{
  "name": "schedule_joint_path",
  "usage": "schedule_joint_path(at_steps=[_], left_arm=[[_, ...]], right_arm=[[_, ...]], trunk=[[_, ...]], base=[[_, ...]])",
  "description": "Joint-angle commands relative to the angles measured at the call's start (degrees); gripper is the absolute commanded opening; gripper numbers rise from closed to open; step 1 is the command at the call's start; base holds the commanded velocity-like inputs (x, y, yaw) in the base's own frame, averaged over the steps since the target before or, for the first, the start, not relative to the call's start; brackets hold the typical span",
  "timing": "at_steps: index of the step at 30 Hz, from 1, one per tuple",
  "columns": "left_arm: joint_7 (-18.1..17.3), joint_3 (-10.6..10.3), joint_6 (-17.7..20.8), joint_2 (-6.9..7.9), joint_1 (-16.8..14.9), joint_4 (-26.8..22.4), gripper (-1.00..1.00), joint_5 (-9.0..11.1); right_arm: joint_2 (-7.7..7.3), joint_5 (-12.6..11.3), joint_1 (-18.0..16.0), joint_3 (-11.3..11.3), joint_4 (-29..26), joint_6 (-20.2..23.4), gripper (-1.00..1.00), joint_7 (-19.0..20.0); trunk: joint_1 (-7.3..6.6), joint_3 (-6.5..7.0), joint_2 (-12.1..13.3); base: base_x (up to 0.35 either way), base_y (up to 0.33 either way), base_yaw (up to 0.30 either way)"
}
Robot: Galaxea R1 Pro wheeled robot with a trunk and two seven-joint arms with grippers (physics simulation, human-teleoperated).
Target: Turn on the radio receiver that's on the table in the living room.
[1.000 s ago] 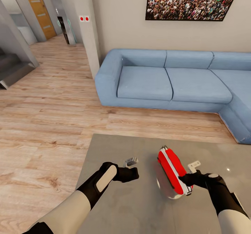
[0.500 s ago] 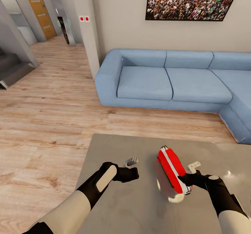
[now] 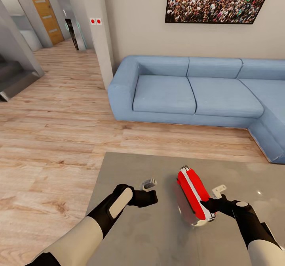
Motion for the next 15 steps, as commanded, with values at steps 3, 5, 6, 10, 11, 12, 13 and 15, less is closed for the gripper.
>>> schedule_joint_path(at_steps=[3,5,6,10,11,12,13,15], left_arm=[[0.00,-0.03,-0.02,-0.02,-0.02,0.03,-1.00,0.01],[0.00,-0.03,-0.02,-0.02,-0.01,0.03,-1.00,0.01],[0.00,-0.03,-0.02,-0.02,0.00,0.03,-1.00,0.01],[0.01,-0.03,-0.02,-0.02,0.00,0.03,-1.00,0.01],[0.00,-0.03,-0.02,-0.02,-0.01,0.03,-1.00,0.01],[-0.01,-0.03,-0.02,-0.02,-0.01,0.03,-1.00,0.01],[-0.02,-0.03,-0.02,-0.02,-0.01,0.03,-1.00,0.01],[-0.02,-0.03,-0.02,-0.02,-0.02,0.03,-1.00,0.01]], right_arm=[[0.06,-1.24,0.04,0.11,3.37,-0.03,-1.00,0.08],[0.06,-1.24,0.04,0.11,3.47,-0.10,-1.00,0.08],[0.06,-1.24,0.04,0.11,3.51,-0.20,-1.00,0.08],[0.06,-1.24,0.04,0.11,3.74,-0.55,-1.00,0.08],[0.07,-1.24,0.04,0.11,3.84,-0.60,-1.00,0.07],[0.09,-1.24,0.04,0.11,3.88,-0.62,-1.00,0.05],[0.11,-1.24,0.04,0.11,3.93,-0.64,-1.00,0.03],[0.13,-1.24,0.04,0.11,3.98,-0.67,-1.00,0.01]], trunk=[[0.02,0.00,0.01],[0.02,0.00,0.01],[0.02,0.00,0.01],[0.02,0.00,0.01],[0.02,0.00,0.01],[0.02,0.00,0.01],[0.02,0.00,0.01],[0.02,0.00,0.01]], base=[[0.000,0.000,0.000],[0.000,0.000,0.000],[0.000,0.000,0.000],[0.000,0.000,0.000],[0.000,0.000,0.000],[0.000,0.000,0.000],[0.000,0.000,0.000],[0.000,0.000,0.000]])
